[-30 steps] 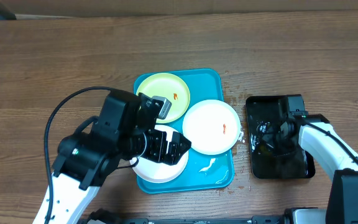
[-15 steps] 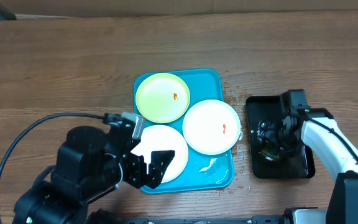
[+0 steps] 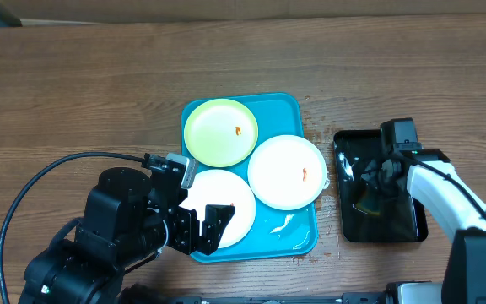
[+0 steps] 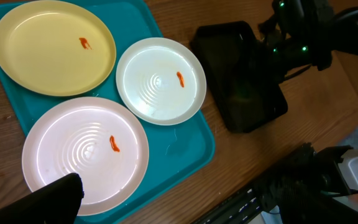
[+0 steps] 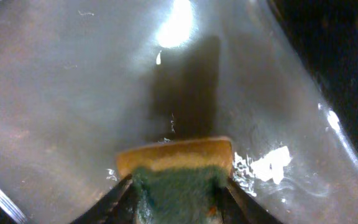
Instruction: Clean dirty plates on tray and stack at the side
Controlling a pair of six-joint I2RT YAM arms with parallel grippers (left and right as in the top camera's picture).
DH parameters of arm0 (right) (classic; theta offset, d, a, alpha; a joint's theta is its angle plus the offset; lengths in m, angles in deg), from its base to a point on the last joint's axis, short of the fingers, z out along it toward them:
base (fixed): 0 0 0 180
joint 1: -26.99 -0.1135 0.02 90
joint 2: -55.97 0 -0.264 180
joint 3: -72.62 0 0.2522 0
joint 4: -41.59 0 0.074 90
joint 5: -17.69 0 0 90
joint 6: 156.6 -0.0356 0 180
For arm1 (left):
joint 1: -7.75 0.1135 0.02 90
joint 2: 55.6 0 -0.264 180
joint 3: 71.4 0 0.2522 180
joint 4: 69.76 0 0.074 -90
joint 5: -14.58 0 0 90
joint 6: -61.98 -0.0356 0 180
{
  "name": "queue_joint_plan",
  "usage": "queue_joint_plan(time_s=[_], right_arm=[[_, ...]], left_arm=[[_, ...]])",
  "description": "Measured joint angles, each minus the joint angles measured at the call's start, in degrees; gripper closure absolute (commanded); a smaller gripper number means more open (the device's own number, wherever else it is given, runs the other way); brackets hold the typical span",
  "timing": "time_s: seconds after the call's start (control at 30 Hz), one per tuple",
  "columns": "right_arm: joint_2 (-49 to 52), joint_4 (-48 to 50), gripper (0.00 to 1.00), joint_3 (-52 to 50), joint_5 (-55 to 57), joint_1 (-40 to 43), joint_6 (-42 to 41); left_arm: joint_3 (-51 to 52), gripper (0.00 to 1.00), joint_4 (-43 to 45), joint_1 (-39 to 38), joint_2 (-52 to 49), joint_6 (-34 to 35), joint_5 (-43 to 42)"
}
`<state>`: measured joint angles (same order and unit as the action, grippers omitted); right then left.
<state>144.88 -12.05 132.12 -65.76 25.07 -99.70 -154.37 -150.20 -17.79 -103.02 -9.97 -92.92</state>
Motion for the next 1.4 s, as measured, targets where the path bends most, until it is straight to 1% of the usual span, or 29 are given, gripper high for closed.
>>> queue_joint_plan(time_s=[0.03, 0.07, 0.17, 0.3, 0.33, 0.37, 0.5, 0.53, 0.6, 0.67, 0.73, 0.8, 0.83, 0.93, 1.03, 1.1, 1.4], right_arm=[[0.68, 0.13, 0.89, -0.15, 0.13, 0.02, -0.22], [1.14, -0.04, 0.96, -0.17, 0.31, 0.02, -0.59], [1.49, -0.59, 0.96, -0.2, -0.37, 0.0, -0.76], [1.49, -1.95, 0.96, 0.94, -4.44, 0.11, 2.54], [1.49, -2.62, 0.95, 1.57, -5.38, 0.11, 3.23], [1.49, -3.34, 0.91, 2.32, -6.19, 0.09, 3.78], [1.03, -5.79, 0.59, 6.12, -8.09, 0.04, 6.25], [0.61, -6.38, 0.52, 6.8, -8.59, 0.04, 6.62], [-0.2, -7.8, 0.46, 7.45, -8.96, 0.04, 7.34], [-0.52, -9.57, 0.41, 7.56, -9.31, 0.04, 7.5], [-0.52, -10.82, 0.41, 7.52, -9.81, -0.02, 7.48], [-0.57, -9.86, 0.44, 6.84, -10.23, -0.24, 7.48], [-0.57, -9.11, 0.49, 6.05, -10.34, -0.46, 7.5], [-0.57, -4.37, 0.79, 2.64, -10.58, -0.92, 7.23], [-0.57, 0.55, 0.92, -0.85, -10.38, -1.09, 6.88], [-0.57, 2.34, 0.96, -2.16, -10.36, -1.09, 6.03], [-0.9, 2.91, 0.96, -2.89, -10.34, -1.09, 5.27]], left_arm=[[0.0, 0.0, 0.0, 0.0, 0.0, 0.0, 0.02], [0.0, 0.0, -0.02, 0.0, 0.0, 0.0, 0.02], [0.0, 0.0, 0.0, 0.0, 0.0, 0.0, 0.2], [0.0, 0.0, 0.0, 0.0, 0.0, 0.0, 0.17], [0.0, 0.0, 0.02, 0.0, 0.0, 0.0, 0.17], [0.0, 0.0, 0.02, 0.0, 0.0, 0.0, 0.2], [0.0, 0.0, -0.02, 0.0, 0.0, 0.0, 0.17], [0.0, 0.0, -0.02, 0.0, 0.0, 0.0, 0.2], [0.0, 0.0, -0.07, 0.0, 0.0, 0.0, 0.2], [0.0, 0.0, -0.15, 0.0, 0.0, 0.0, 0.22], [0.0, 0.0, -0.17, 0.0, -0.13, 0.0, 0.63], [0.0, 0.0, -0.2, 0.0, -0.5, 0.0, 1.09], [0.0, 0.0, -0.22, 0.0, -0.85, 0.0, 1.29], [0.0, 0.0, -0.52, 0.0, -2.45, 0.0, 1.73], [0.0, 0.0, -0.66, 0.0, -4.92, 0.0, 1.95], [0.0, 0.0, -0.66, 0.0, -7.1, 0.07, 2.27], [0.0, 0.0, -0.48, 0.0, -16.83, 1.4, 4.76]])
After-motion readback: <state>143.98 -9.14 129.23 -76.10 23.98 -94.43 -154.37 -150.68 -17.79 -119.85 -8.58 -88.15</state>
